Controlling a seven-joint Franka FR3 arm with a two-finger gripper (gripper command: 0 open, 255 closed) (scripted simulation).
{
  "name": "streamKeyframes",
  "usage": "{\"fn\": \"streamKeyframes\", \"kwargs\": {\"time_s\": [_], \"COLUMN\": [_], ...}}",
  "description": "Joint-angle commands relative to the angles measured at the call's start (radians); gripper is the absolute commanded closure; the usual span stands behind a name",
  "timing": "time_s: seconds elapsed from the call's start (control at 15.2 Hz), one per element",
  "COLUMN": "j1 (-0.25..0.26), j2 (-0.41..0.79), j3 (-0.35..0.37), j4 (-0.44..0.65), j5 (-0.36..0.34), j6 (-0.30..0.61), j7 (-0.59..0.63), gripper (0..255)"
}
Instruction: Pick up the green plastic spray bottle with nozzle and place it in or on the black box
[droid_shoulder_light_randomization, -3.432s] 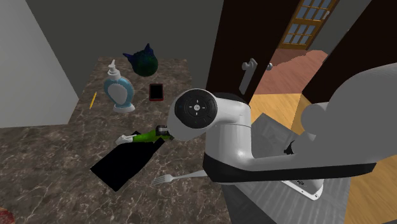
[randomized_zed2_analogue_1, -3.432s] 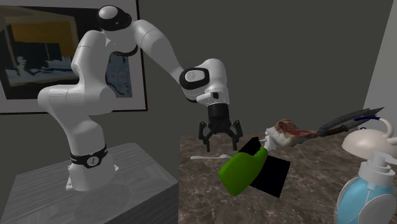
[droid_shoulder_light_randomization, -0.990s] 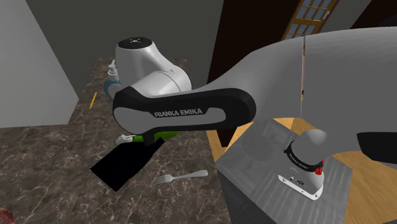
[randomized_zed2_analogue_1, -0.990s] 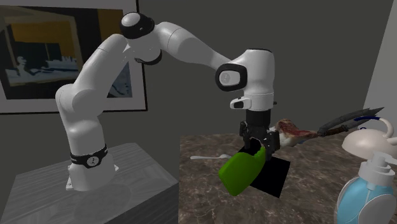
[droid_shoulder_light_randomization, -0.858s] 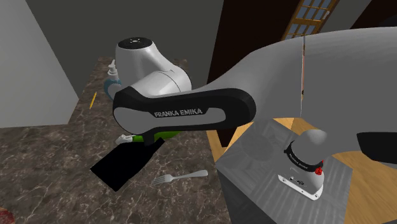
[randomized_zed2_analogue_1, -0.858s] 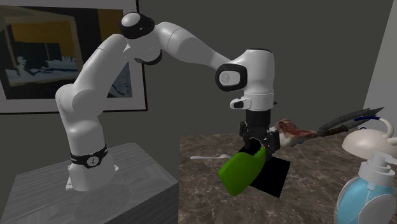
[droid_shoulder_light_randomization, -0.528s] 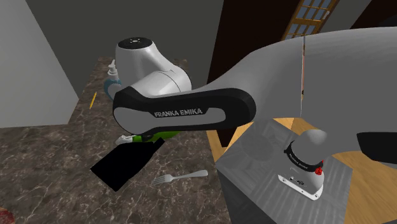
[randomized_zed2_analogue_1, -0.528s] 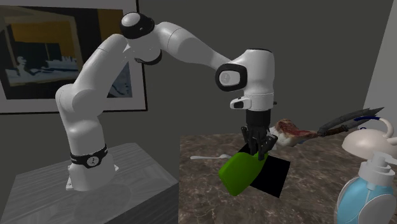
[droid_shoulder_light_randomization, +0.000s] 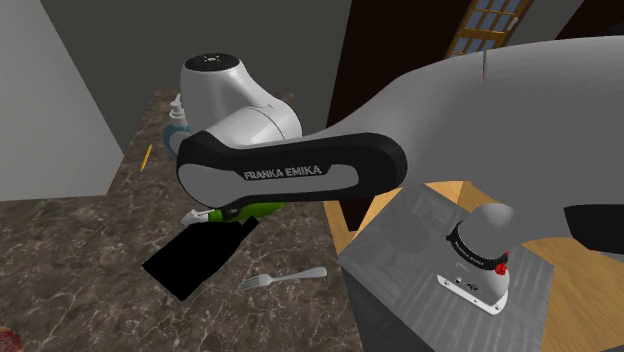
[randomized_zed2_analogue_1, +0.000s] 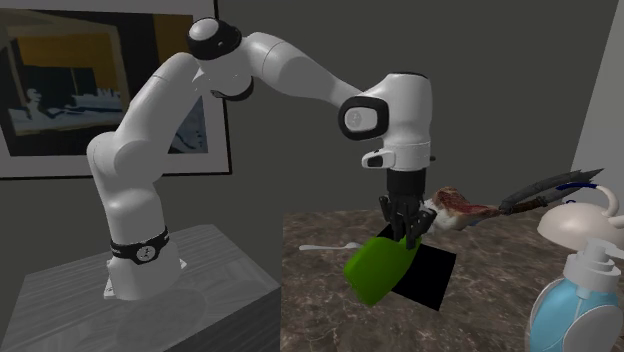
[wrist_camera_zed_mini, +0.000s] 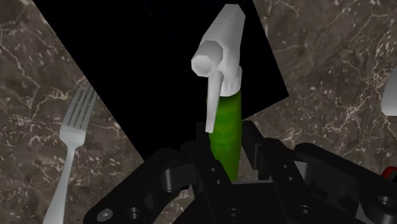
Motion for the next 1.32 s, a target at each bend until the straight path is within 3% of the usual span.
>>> {"fn": "streamKeyframes", "kwargs": {"time_s": [0.0,1.25], "j1": [0.008,0.079], "j2": [0.009,0.106], "j3": [-0.013,-0.153], "j4": [0.007,0.112], "j5": [-0.012,-0.140], "j6": [-0.014,-0.191], "j7": [0.007,0.080], "gripper": [255,255]}}
